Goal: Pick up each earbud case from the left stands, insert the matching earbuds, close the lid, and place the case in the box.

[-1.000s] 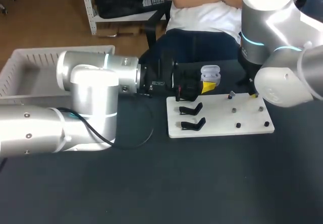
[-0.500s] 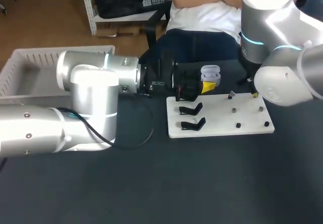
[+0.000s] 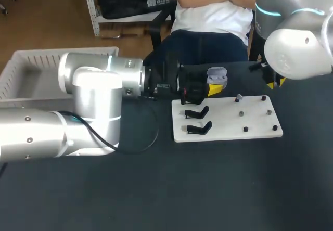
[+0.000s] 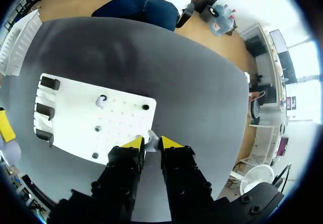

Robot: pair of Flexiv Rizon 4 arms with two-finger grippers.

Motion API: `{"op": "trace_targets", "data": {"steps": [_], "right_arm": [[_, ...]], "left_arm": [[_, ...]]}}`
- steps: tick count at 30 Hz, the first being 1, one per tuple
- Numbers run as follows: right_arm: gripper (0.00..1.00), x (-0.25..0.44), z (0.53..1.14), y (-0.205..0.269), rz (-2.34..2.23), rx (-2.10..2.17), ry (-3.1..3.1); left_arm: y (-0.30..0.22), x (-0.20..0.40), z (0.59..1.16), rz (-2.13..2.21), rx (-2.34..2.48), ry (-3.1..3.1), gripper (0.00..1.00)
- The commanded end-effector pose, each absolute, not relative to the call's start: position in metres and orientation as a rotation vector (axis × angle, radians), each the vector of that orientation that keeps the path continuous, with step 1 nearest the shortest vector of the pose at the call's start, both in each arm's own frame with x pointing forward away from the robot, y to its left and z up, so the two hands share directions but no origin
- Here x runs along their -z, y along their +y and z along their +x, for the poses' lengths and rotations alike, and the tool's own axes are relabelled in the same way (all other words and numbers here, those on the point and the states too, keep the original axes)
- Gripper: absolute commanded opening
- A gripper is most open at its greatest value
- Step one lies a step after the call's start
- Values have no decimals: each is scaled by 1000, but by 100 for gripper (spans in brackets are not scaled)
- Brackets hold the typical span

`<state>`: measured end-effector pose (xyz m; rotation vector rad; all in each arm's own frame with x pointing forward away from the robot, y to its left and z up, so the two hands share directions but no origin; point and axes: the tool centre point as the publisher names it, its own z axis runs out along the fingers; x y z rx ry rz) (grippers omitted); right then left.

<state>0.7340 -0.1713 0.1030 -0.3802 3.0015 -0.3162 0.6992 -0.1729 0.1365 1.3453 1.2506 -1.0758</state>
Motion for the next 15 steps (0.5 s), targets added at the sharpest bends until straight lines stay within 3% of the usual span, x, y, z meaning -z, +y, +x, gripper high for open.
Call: {"op": "trace_targets", "data": {"steps": [1,15], "right_arm": [[0,-138,710,-163,-377,276,3010],[0,-165,677,-133,-352,272,3028]], "left_arm": [[-173,-135,697,1337,1070,1246,0],[-173,-135,697,1337,1070,1246,0]]}}
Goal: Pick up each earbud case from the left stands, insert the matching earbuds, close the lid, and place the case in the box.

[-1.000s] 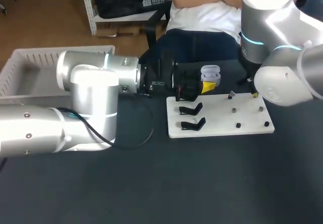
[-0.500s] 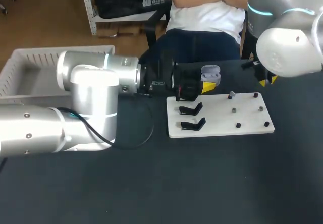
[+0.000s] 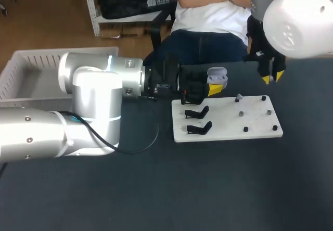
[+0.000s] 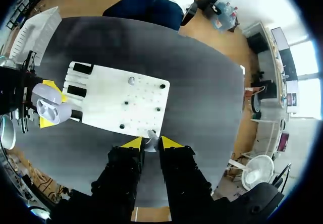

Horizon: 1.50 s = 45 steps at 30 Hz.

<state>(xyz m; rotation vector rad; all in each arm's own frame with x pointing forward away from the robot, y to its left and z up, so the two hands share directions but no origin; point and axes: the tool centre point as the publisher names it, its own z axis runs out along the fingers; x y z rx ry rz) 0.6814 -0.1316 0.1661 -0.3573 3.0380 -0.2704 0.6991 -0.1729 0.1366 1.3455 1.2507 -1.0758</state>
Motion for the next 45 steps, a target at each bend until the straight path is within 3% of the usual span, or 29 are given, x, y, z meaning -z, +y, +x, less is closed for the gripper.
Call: {"op": "trace_targets", "data": {"steps": [1,7,14,21,45], "right_arm": [[0,-165,677,-133,-352,272,3028],[0,-165,677,-133,-352,272,3028],[0,-180,677,-126,736,332,2929],[0,-187,662,-112,1305,180,2724],[0,-187,668,-85,1227,176,2754]], "left_arm": [[-173,-135,697,1337,1070,1246,0],[-173,-135,697,1337,1070,1246,0],[-173,-135,697,1337,1070,1246,0],[-173,-135,697,1337,1070,1246,0],[-173,-135,697,1337,1070,1246,0]]}}
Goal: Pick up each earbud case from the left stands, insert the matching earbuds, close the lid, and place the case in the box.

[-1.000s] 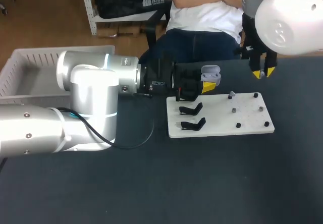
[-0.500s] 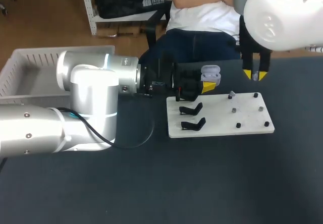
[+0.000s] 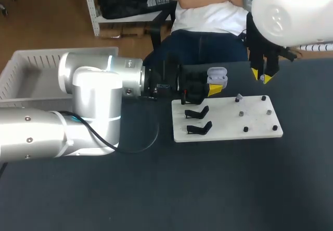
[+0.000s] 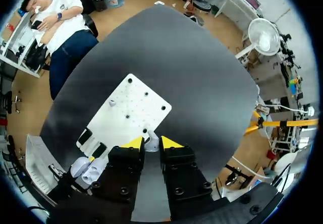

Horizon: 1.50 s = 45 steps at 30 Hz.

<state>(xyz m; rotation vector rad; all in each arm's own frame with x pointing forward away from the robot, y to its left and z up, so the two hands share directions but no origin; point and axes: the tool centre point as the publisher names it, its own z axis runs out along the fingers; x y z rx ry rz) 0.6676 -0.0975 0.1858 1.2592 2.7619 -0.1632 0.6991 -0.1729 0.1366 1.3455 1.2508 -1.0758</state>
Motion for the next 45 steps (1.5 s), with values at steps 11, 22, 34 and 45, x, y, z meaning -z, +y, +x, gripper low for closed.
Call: {"op": "trace_targets", "data": {"steps": [11,22,34,45], "right_arm": [[0,-221,673,-49,1074,154,2777],[0,-228,678,-20,957,159,2810],[0,-204,675,0,972,176,2818],[0,-197,679,-2,979,202,2818]], "left_arm": [[-173,-135,697,1337,1070,1246,0],[-173,-135,697,1337,1070,1246,0],[-173,-135,697,1337,1070,1246,0],[-173,-135,697,1337,1070,1246,0]]}}
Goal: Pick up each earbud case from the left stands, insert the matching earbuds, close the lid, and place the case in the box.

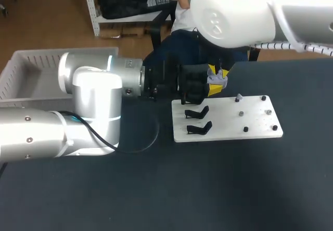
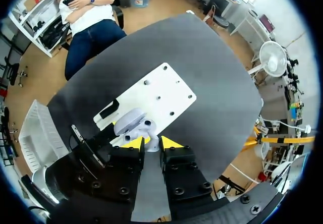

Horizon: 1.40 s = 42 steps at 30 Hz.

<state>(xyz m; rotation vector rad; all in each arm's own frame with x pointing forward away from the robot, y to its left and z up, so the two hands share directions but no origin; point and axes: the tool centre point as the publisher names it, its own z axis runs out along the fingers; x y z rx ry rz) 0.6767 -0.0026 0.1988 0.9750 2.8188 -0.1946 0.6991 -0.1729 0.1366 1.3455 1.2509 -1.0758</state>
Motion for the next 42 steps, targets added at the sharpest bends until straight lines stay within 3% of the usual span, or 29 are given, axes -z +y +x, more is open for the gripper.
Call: {"op": "trace_targets", "data": {"steps": [1,42], "right_arm": [[0,-196,679,-3,982,205,2817],[0,-179,686,-5,1012,225,2838]], "left_arm": [[-173,-135,697,1337,1070,1246,0],[-173,-135,697,1337,1070,1246,0]]}}
